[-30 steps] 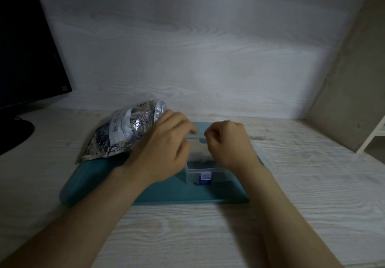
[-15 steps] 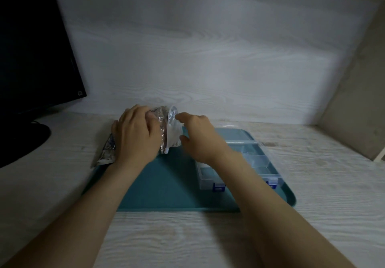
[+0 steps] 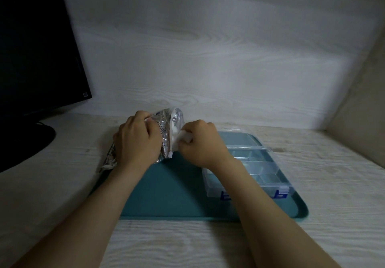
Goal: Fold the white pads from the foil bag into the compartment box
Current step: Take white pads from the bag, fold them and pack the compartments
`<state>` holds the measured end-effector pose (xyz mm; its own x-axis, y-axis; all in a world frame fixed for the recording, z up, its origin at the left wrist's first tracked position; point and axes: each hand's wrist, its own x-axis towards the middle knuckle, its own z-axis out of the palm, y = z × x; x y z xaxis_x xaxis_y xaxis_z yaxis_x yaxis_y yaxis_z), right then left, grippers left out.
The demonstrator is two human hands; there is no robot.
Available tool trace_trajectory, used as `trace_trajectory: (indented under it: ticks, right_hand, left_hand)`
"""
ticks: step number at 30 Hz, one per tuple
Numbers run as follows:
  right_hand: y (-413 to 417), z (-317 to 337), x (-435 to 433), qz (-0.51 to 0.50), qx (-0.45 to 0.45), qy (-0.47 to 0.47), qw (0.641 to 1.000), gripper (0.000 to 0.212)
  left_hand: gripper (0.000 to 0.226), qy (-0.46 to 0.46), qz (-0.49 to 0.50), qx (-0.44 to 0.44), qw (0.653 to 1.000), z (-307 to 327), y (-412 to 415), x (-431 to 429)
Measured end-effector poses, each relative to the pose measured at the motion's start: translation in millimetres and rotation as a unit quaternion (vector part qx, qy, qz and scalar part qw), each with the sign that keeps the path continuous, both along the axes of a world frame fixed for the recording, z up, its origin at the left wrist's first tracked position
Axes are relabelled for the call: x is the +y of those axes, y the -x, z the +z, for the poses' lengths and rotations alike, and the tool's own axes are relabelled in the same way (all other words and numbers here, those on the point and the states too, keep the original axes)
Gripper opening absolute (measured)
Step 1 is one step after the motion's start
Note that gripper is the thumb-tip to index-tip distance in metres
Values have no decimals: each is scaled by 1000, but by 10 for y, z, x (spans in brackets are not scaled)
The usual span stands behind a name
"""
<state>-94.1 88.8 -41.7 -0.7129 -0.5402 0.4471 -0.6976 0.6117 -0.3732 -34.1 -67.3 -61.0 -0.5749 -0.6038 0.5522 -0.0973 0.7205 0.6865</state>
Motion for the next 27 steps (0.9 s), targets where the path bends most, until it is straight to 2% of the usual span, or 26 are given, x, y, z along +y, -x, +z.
trace_trajectory:
  ticks: [4,7,10,12,22,27]
  right_hand:
    - [18,19,47,-65,19,44,997,20]
    - [3,-2,15,-22,1,31,999,17]
    - [-25,-18,-47,22,-25,12,999,43]
    - [-19,-18,-90,29,-32,0,999,52]
    - [57,19,-252,59,-145,40,987,44]
    - [67,39,-252,82,-200,85,973,49]
  left_hand:
    - [46,-7,-4,0,1000,-11,-7,-1]
    - [45,-5,-7,0,1000,-16,-12,15]
    - [44,-3,-15,0,1000,-24,-17,22]
    - [43,-3,-16,0,1000,-26,-13,15]
    - [42,-9,-13,-4,1000,-41,6,-5]
    - [44,-15,-12,-4,1000,-37,19,-11]
